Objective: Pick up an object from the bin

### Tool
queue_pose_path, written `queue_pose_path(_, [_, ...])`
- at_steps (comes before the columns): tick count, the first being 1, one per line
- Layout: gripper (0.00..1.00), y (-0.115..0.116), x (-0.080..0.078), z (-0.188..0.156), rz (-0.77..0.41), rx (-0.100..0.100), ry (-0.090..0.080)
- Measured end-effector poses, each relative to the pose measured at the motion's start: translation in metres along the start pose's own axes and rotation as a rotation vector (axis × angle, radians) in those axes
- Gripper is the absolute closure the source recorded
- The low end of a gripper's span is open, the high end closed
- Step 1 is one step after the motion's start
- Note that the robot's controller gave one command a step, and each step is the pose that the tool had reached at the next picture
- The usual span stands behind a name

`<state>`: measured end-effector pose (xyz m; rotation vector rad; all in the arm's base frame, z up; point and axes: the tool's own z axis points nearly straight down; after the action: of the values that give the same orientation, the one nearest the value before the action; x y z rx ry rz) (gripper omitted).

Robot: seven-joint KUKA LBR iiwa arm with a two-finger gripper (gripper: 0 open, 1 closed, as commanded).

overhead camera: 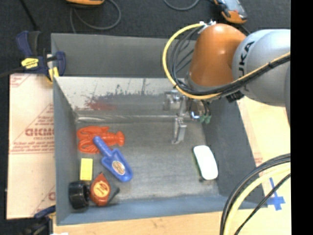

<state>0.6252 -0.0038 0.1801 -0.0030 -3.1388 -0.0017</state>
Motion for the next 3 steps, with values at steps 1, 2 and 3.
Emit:
queue_pose_path(1, [0.0,0.0,-0.001,-0.005,0.0,0.0,-0.008])
queue_pose_path(2, [0.0,0.068,-0.001,0.031,0.075,0.0,-0.008])
queue_pose_path(3, [0.0,0.122,-0.006,0.023,-0.02,0.001,-0.007])
